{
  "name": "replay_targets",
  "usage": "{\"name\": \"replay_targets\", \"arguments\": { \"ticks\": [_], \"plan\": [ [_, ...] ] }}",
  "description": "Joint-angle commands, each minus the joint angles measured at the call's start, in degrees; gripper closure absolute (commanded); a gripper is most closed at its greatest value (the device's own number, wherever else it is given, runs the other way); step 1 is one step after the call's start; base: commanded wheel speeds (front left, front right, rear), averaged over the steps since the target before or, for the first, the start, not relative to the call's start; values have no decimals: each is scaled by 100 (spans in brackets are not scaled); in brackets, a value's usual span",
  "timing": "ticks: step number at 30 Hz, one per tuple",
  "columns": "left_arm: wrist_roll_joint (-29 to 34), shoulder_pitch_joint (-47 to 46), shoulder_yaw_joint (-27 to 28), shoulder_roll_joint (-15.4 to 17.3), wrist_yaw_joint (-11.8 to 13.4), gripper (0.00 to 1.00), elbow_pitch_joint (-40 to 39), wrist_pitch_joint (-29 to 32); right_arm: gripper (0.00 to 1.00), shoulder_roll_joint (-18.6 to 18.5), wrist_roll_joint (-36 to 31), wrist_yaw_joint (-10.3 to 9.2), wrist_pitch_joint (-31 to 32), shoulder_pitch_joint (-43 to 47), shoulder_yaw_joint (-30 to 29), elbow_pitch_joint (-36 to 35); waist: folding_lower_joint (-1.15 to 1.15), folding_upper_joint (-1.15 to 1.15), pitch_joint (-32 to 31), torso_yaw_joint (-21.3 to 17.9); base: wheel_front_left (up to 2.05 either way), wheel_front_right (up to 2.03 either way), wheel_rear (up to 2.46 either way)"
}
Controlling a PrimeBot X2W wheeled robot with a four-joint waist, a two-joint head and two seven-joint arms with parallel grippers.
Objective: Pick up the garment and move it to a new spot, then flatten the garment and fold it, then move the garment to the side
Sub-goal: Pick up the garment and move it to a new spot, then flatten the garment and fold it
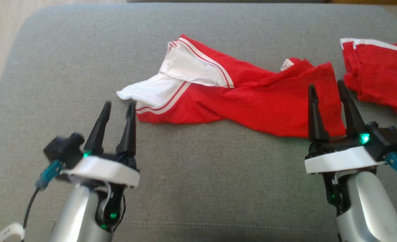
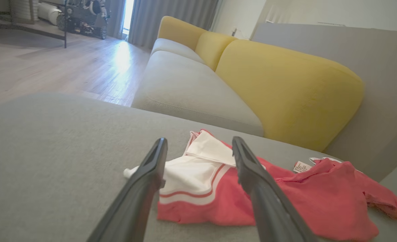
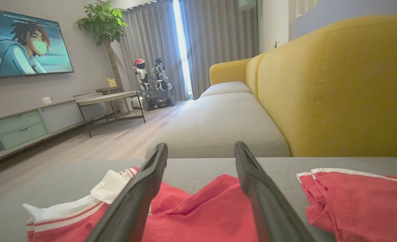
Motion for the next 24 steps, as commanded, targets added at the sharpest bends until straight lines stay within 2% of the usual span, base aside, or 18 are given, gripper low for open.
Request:
{"name": "replay_targets", "arguments": {
  "ticks": [1,6,10,17,24],
  "plan": [
    [32,-153,299,-1,-56,0,-230,-29,0,9,-6,-5,28,-40,124,-152,0,0,-77,81,0,0,0],
    [108,7,634,-107,-170,0,-356,-29,0,9,-54,-5,82,-1,143,-135,0,0,-127,192,0,0,0],
    [64,32,608,-120,-221,0,-417,-29,0,9,-110,-5,143,-50,252,-140,0,0,-153,260,0,0,0],
    [-37,27,543,-122,-233,0,-425,-29,0,9,-438,-5,474,-535,952,40,0,0,-6,435,0,0,0],
    [-204,-66,403,-123,-208,0,-410,-29,0,-181,-539,-5,784,-1208,1650,698,0,0,311,723,0,0,0]
  ]
}}
